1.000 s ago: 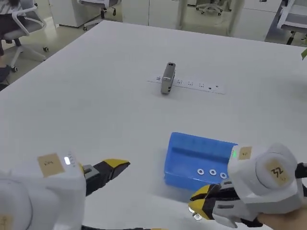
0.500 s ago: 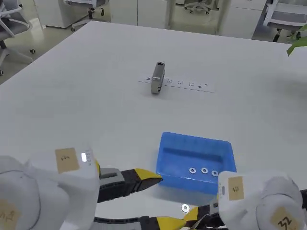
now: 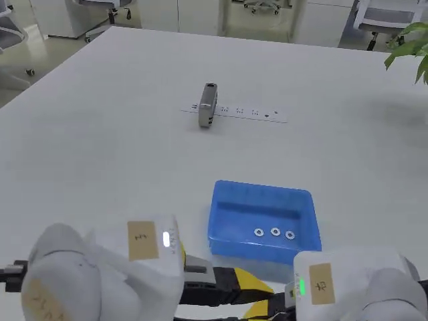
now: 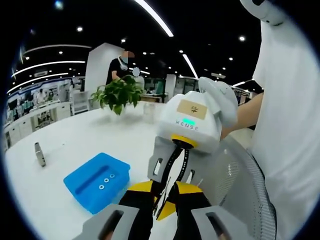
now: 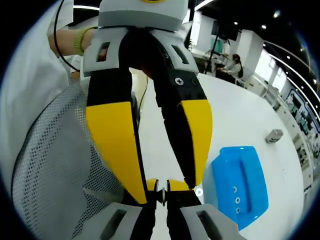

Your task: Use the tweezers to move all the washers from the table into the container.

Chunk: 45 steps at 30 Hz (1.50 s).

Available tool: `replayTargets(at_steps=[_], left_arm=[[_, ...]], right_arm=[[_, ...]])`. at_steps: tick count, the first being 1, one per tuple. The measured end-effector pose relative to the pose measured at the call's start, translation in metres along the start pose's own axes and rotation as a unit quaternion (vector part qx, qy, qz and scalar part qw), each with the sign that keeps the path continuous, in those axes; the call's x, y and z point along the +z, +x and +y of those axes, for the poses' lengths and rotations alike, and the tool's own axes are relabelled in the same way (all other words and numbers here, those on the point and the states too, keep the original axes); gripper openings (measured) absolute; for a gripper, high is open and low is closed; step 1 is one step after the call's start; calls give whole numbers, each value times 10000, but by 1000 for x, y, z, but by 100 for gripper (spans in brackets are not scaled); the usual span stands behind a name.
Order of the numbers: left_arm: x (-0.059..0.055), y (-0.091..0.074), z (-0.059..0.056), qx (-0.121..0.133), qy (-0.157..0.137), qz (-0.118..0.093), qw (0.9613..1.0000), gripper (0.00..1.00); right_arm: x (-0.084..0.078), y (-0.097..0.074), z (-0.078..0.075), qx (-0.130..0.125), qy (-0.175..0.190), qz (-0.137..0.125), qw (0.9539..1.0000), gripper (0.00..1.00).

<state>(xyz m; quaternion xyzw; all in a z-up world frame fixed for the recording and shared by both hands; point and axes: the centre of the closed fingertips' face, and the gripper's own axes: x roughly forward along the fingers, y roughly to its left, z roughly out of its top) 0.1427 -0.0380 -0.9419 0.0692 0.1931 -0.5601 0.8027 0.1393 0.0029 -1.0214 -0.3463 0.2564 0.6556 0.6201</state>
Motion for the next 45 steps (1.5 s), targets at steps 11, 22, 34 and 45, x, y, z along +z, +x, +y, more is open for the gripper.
replayTargets(at_steps=[11, 22, 34, 45], left_arm=[[-4, 2, -3, -190, 338, 232, 9990, 0], [-6, -5, 1, -150, 424, 232, 9987, 0], [-9, -3, -6, -320, 909, 535, 9939, 0], [-11, -3, -13, -571, 1038, 614, 9911, 0]], right_arm=[[2, -2, -1, -43, -9, -47, 10000, 3], [3, -4, -1, 4, 239, -394, 9989, 4], [3, -3, 10, 256, 460, -474, 9975, 6], [2, -4, 20, 548, 258, -429, 9972, 6]])
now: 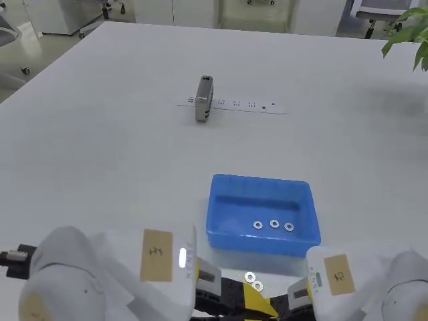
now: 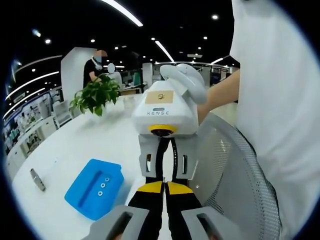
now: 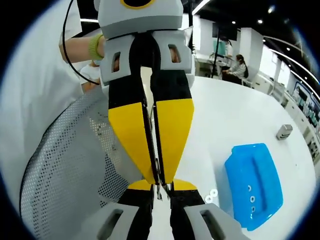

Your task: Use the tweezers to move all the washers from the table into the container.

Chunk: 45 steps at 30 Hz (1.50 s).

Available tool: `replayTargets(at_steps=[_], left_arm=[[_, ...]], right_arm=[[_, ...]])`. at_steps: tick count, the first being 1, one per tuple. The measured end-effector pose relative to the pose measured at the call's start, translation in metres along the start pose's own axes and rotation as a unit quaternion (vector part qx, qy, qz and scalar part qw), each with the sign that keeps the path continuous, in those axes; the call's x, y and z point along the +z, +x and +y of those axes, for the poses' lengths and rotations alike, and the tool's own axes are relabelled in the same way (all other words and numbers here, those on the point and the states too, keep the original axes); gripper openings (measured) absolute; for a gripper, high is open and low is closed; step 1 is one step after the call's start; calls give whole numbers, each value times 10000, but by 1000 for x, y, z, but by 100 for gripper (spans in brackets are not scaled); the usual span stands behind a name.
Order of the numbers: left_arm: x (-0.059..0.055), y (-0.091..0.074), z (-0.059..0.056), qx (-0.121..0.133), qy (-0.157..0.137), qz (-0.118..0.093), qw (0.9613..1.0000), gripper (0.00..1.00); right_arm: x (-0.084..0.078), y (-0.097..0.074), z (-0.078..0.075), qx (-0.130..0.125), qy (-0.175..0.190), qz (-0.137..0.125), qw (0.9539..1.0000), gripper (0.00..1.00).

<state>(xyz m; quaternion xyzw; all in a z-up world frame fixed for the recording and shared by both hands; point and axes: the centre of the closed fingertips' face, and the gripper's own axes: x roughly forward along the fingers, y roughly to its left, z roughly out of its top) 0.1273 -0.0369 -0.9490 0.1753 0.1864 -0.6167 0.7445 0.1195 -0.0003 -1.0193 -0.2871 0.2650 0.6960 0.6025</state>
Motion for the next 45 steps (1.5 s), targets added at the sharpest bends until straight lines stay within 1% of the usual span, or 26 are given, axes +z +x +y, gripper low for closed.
replayTargets(at_steps=[5, 7, 8, 9, 10, 11, 13, 15, 17, 19, 22, 25, 28, 30, 31, 32, 33, 34, 35, 36, 37, 39, 41, 42, 44, 45], left_arm=[[1, -1, 0, -67, 42, -71, 9999, 0], [2, -1, 3, -10, -115, -130, 9998, 0], [3, -1, 4, 2, -208, -199, 9996, 0], [6, -2, 6, 64, -331, -323, 9989, 1], [8, -3, 9, 134, -434, -401, 9982, 8], [10, -5, 13, 248, -615, -525, 9964, 14], [11, -7, 15, 295, -947, -709, 9925, 25], [4, -9, 17, 362, -1283, -739, 9883, 32], [-5, -12, 18, 511, -1345, -661, 9874, 39], [-11, -14, 19, 610, -1456, -650, 9853, 46], [-12, -19, 21, 816, -1669, -797, 9794, 60], [-18, -23, 26, 1090, -1699, -715, 9768, 68], [-18, -26, 32, 1312, -1830, -852, 9706, 74], [-19, -27, 33, 1375, -1850, -840, 9695, 77], [-20, -27, 34, 1411, -1836, -830, 9693, 79], [-20, -28, 35, 1432, -1833, -814, 9692, 80], [-21, -28, 35, 1436, -1840, -809, 9690, 80], [-21, -28, 35, 1444, -1851, -812, 9687, 80], [-22, -28, 35, 1469, -1861, -822, 9680, 80], [-22, -28, 37, 1508, -1866, -848, 9671, 80], [-24, -28, 36, 1490, -1883, -838, 9671, 79], [-26, -28, 36, 1515, -1884, -790, 9671, 77], [-30, -28, 37, 1549, -1855, -693, 9679, 75], [-35, -27, 37, 1552, -1819, -567, 9693, 73], [-40, -25, 38, 1552, -1770, -413, 9710, 63], [-42, -23, 37, 1499, -1755, -349, 9724, 59]], right_arm=[[1, -1, 0, 42, -46, -31, 10000, 4], [1, -1, -1, 24, -55, -38, 10000, 4], [1, -1, -1, 22, -41, -44, 10000, 4], [0, -1, -2, 4, -25, -47, 10000, 4], [-1, -1, -4, -18, -22, -49, 10000, 4], [-3, -1, -5, -37, 5, -40, 10000, 4], [-5, -1, -8, -88, 49, -36, 9999, 4], [-7, -2, -13, -149, 141, -58, 9998, 4], [-9, -3, -18, -225, 177, -63, 9996, 4], [-10, -4, -23, -284, 215, -71, 9993, 4], [-13, -5, -31, -356, 296, -93, 9989, 4], [-15, -5, -39, -416, 392, -113, 9983, 4], [-19, -1, -46, -412, 620, -157, 9971, 4], [-22, 1, -51, -460, 679, -146, 9965, 4], [-23, 2, -54, -480, 706, -139, 9963, 2], [-23, 1, -55, -469, 686, -131, 9965, 0], [-24, 0, -57, -495, 839, -108, 9952, 0], [-23, 1, -58, -467, 741, -118, 9961, 0], [-25, 2, -59, -502, 703, -20, 9963, 0], [-36, 2, -63, -628, 598, 286, 9958, 0], [-37, 4, -65, -700, 569, 236, 9956, 0], [-40, 2, -67, -799, 762, 126, 9938, 0], [-45, -3, -68, -915, 931, 70, 9914, 0], [-48, -5, -68, -928, 942, 83, 9912, 0], [-56, -10, -65, -981, 984, 133, 9902, 0], [-60, -14, -64, -1024, 1023, 139, 9894, 0]])
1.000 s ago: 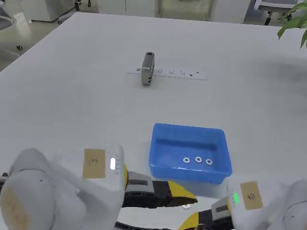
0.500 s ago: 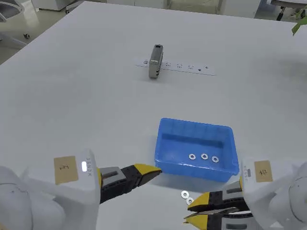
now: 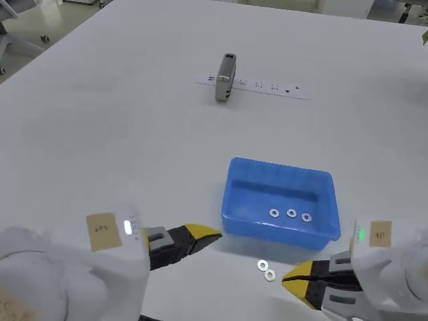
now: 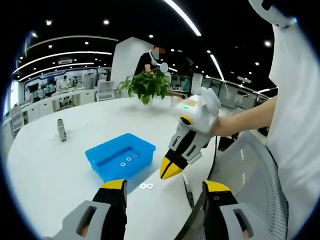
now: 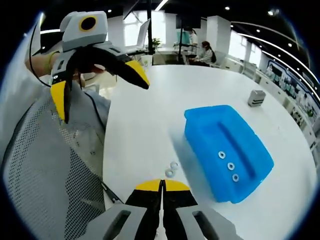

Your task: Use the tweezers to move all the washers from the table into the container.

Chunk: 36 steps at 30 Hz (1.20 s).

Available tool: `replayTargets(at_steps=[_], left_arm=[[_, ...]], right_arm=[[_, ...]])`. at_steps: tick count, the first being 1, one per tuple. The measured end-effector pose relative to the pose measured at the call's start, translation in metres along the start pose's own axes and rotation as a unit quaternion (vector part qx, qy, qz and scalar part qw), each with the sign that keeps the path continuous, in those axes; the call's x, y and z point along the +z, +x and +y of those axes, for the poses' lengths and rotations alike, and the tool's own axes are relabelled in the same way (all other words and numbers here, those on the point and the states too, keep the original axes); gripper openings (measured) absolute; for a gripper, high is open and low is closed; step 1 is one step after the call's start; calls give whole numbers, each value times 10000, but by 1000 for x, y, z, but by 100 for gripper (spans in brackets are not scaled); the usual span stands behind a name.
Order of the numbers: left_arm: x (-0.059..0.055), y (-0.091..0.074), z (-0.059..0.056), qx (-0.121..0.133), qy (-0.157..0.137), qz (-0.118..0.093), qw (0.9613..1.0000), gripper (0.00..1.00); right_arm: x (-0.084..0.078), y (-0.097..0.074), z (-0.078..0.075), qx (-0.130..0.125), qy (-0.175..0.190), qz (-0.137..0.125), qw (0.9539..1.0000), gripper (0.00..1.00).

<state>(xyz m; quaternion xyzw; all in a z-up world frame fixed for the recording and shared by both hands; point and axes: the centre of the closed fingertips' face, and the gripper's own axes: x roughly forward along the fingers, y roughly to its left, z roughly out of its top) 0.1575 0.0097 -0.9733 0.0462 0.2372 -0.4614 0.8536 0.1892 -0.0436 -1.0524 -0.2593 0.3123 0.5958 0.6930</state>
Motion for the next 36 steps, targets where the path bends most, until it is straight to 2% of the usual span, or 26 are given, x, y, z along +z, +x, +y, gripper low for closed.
replayTargets(at_steps=[4, 6, 10, 14, 17, 20, 23, 26, 29, 31, 33, 35, 36], left_arm=[[-6, 9, -3, -109, 99, 248, 9996, 48], [-6, 13, -7, -208, 134, 280, 9993, 42], [-6, 19, -12, -273, 98, 306, 9991, 39], [-11, 24, -21, -441, 149, 439, 9979, 33], [-14, 28, -24, -492, 177, 548, 9971, 31], [-16, 32, -27, -534, 240, 658, 9961, 29], [-18, 37, -29, -604, 250, 764, 9949, 26], [-23, 44, -33, -691, 241, 975, 9925, 26], [-32, 55, -38, -761, 282, 1314, 9880, 23], [-36, 61, -42, -842, 253, 1431, 9858, 21], [-42, 69, -45, -874, 203, 1557, 9837, 18], [-52, 74, -46, -870, 231, 1788, 9798, 16], [-55, 78, -48, -875, 251, 1812, 9792, 15]], right_arm=[[-10, -12, 4, -63, 188, -69, 9998, 0], [-15, -17, 9, -14, 270, -144, 9995, 0], [-28, -24, 26, 96, 180, -103, 9997, 0], [-37, -27, 37, 189, 90, -20, 9998, 5], [-45, -29, 36, 105, 61, 95, 9999, 5], [-58, -33, 27, -157, 205, 211, 9994, 6], [-66, -36, 22, -267, 285, 281, 9988, 6], [-65, -38, 23, -315, 314, 253, 9987, 6], [-61, -36, 27, -297, 257, 243, 9989, 5], [-60, -35, 28, -266, 257, 254, 9990, 5], [-59, -35, 30, -256, 238, 242, 9991, 4], [-58, -34, 30, -241, 245, 221, 9992, 4], [-57, -35, 30, -243, 247, 209, 9992, 4]])
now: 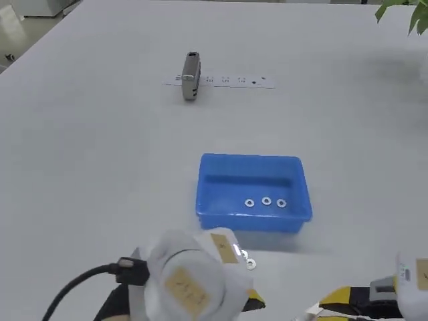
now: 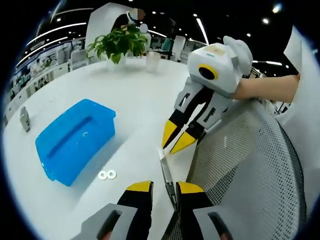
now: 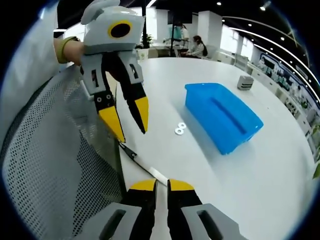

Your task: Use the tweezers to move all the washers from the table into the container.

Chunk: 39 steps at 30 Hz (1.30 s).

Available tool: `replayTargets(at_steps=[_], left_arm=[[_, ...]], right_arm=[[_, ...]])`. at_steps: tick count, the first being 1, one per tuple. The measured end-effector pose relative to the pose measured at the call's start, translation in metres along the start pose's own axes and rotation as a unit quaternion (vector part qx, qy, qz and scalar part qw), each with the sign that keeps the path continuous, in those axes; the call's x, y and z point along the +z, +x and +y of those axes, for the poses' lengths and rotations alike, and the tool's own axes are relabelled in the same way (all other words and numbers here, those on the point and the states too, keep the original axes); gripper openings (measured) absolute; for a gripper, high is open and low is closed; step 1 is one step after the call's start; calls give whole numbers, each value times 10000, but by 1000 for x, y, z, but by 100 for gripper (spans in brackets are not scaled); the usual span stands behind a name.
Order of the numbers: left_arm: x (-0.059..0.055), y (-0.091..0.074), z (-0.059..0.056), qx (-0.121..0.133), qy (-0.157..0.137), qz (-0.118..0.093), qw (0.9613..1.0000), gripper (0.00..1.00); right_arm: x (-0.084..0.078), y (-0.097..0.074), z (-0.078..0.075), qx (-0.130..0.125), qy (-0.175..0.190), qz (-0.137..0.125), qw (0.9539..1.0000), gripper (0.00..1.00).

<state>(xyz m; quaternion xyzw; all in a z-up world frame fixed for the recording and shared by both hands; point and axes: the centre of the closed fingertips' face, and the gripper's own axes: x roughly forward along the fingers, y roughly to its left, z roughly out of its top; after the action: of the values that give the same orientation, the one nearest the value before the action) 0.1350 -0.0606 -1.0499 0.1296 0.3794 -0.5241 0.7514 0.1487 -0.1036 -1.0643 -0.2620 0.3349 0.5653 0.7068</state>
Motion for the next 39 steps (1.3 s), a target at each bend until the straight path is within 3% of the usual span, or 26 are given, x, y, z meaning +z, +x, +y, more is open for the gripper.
replayTargets(at_steps=[4, 8, 12, 17, 25, 26, 28, 30, 31, 32, 34, 37, 39], left_arm=[[-10, 11, -7, -124, 55, 330, 9994, 15], [-16, 19, -8, -11, 500, 657, 9966, 12], [-15, 25, -7, 83, 518, 674, 9963, 4], [-16, 24, -1, 226, 552, 686, 9959, 2], [-10, 11, 10, 518, 1211, 630, 9893, 2], [-9, 10, 11, 555, 1269, 606, 9885, 1], [-10, 8, 12, 553, 1259, 623, 9885, 1], [-9, 6, 13, 592, 1249, 577, 9887, 1], [-8, 4, 13, 612, 1279, 554, 9883, 1], [-7, 3, 14, 676, 1336, 529, 9873, 1], [-3, -1, 15, 766, 1492, 468, 9847, 1], [2, -5, 14, 797, 1519, 351, 9846, 1], [4, -8, 14, 841, 1529, 282, 9842, 1]], right_arm=[[2, -2, -2, -24, 69, -39, 10000, 3], [2, -2, -4, -32, 234, -72, 9997, 3], [1, -2, -3, 34, 507, -100, 9987, 3], [-3, -1, -1, 108, 801, -26, 9967, 4], [-8, -1, -5, 182, 1455, -98, 9891, 5], [-7, -1, -5, 203, 1619, -139, 9865, 5], [-7, 0, -9, 214, 2135, -270, 9763, 5], [-3, 3, -8, 409, 2652, -506, 9620, 6], [-1, 4, -11, 424, 3035, -669, 9495, 6], [3, 4, -12, 470, 3218, -834, 9420, 6], [7, 4, -15, 525, 3739, -1087, 9196, 7], [11, 4, -15, 572, 3839, -1258, 9130, 7], [15, 3, -15, 624, 4044, -1438, 9010, 8]])
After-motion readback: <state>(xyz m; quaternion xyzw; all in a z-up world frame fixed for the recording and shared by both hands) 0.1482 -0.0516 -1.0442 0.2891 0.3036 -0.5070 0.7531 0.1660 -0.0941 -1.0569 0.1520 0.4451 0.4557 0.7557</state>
